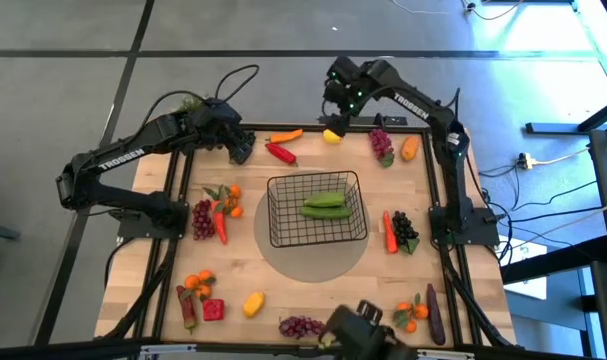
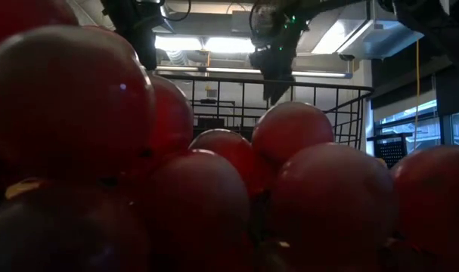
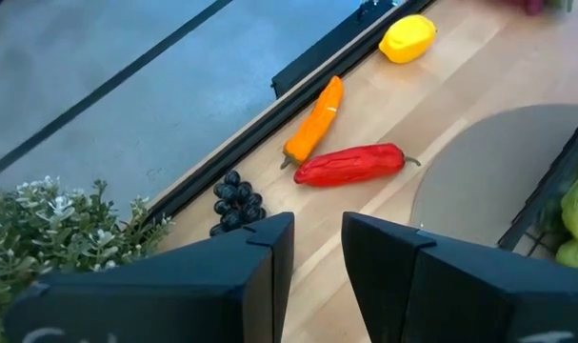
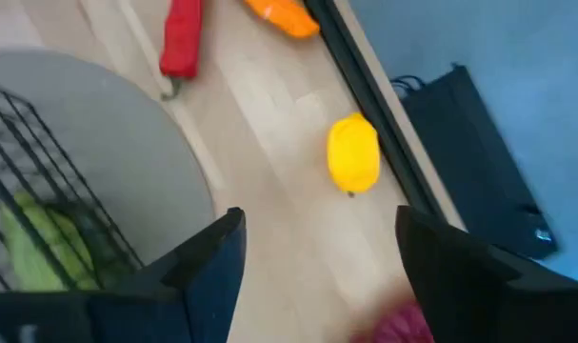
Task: Build produce basket
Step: Put the top lemon into the basket
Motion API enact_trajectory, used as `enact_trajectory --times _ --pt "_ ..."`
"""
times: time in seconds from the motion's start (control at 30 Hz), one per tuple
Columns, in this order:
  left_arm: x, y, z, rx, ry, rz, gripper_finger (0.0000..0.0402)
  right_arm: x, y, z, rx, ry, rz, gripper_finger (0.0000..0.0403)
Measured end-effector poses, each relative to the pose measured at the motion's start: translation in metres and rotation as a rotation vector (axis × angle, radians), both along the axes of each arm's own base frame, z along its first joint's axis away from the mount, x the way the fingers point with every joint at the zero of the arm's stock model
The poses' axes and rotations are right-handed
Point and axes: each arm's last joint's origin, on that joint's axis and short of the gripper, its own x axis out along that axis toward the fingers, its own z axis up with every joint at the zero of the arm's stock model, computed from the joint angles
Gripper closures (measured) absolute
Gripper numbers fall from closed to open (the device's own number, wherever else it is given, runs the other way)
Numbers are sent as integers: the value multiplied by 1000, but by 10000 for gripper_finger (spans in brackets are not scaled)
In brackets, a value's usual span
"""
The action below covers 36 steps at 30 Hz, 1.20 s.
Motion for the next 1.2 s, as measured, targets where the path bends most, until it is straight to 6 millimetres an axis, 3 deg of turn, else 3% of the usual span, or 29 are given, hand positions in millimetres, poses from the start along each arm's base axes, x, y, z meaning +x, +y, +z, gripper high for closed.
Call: enact_trajectory --times 0.27,0.6,1.2 --pt "-3 8 0 -77 -63 -30 321 5 -38 -47 -2 32 77 147" --pt "0 13 6 -110 -180 -118 321 14 -55 -101 20 164 153 147" --pt "0 13 6 -122 -200 -99 321 19 -71 -146 66 183 190 147"
